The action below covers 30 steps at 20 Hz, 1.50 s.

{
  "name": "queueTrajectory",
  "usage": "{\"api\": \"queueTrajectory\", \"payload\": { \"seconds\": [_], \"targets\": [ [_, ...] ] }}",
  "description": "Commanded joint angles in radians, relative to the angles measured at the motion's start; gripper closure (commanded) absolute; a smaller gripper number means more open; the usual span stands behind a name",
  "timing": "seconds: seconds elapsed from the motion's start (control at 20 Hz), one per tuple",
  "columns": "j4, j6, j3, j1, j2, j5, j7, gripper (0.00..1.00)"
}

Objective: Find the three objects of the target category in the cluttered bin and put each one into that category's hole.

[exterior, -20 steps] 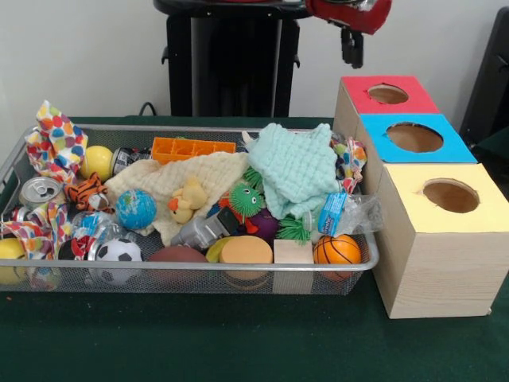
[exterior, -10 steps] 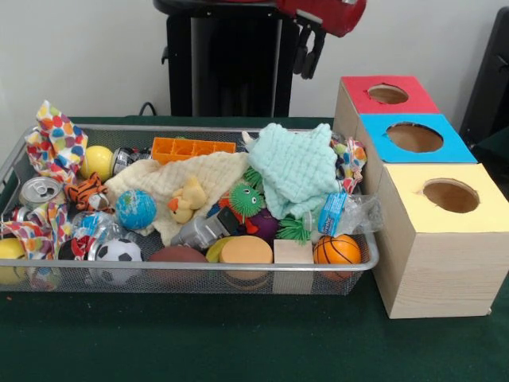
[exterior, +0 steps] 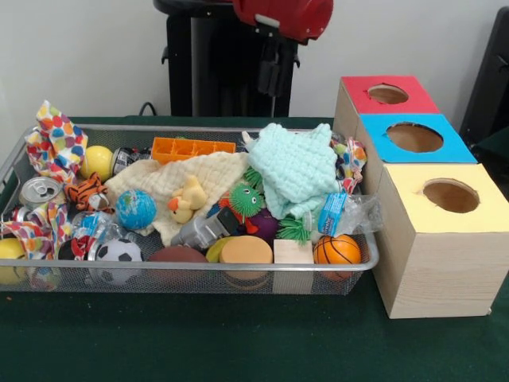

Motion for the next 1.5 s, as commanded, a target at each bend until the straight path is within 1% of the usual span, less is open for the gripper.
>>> {"api": "queueTrajectory", "payload": {
  "seconds": [0.05, 0.25, 0.3, 0.45, 0.65, 0.75, 0.95, 1.1, 1.25, 1.35, 1.45, 1.5],
  "targets": [
    [-0.052, -0.04, 0.097, -0.041, 0.083, 0.078, 0.22, 1.0],
    [-0.086, -0.021, 0.077, -0.034, 0.112, 0.091, 0.216, 1.0],
    [-0.089, -0.014, 0.073, -0.032, 0.116, 0.098, 0.214, 0.0],
    [-0.093, -0.015, 0.074, -0.035, 0.118, 0.095, 0.206, 0.0],
    [-0.098, 0.012, 0.069, -0.025, 0.123, 0.099, 0.215, 0.0],
    [-0.093, -0.006, 0.076, -0.02, 0.133, 0.112, 0.226, 0.0],
    [-0.086, -0.029, 0.12, -0.03, 0.155, 0.148, 0.221, 0.0],
    [-0.083, -0.035, 0.132, -0.028, 0.167, 0.182, 0.241, 0.0],
    [-0.091, -0.023, 0.117, -0.011, 0.176, 0.208, 0.268, 0.0],
    [-0.104, 0.0, 0.09, 0.011, 0.19, 0.223, 0.299, 0.0],
    [-0.098, 0.008, 0.086, 0.025, 0.198, 0.249, 0.317, 0.0],
    [-0.104, 0.015, 0.068, 0.041, 0.209, 0.256, 0.335, 0.0]
  ]
}}
